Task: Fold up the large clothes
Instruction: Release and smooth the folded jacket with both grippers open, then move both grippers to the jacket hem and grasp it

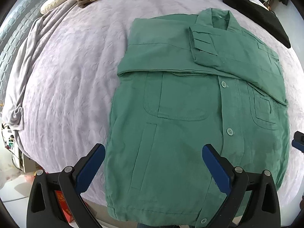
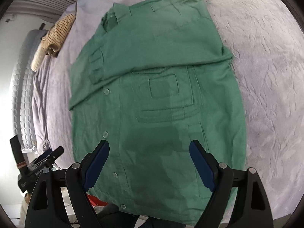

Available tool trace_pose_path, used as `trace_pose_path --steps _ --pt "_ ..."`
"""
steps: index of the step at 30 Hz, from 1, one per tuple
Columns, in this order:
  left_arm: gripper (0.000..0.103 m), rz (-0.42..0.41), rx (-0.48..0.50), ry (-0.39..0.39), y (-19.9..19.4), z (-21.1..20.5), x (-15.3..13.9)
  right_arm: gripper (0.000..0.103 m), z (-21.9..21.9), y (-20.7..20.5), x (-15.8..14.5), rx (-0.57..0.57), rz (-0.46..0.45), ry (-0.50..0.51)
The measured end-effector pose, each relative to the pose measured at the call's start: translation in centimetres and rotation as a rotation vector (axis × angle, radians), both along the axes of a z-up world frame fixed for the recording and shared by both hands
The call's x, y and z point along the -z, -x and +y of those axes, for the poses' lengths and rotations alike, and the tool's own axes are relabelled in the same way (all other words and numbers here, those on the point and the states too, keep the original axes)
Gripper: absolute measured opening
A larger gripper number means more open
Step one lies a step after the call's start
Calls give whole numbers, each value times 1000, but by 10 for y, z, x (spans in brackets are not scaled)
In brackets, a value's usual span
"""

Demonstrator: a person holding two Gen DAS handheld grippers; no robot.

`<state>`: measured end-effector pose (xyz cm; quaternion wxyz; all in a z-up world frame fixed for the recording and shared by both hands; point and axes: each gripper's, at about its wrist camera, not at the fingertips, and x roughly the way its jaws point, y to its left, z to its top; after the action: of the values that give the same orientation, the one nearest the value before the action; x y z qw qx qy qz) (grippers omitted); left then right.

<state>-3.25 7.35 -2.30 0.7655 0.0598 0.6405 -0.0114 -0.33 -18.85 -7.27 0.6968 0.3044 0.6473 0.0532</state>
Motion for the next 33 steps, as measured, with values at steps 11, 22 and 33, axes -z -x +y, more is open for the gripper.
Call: trace_pose_path --steps 11,22,33 --pt "103 41 -18 39 7 17 8 88 -4 19 8 86 71 -14" --pt "103 143 39 85 25 55 52 88 19 57 31 164 147 4" --pt "103 285 113 168 49 110 91 88 -5 117 30 292 161 97"
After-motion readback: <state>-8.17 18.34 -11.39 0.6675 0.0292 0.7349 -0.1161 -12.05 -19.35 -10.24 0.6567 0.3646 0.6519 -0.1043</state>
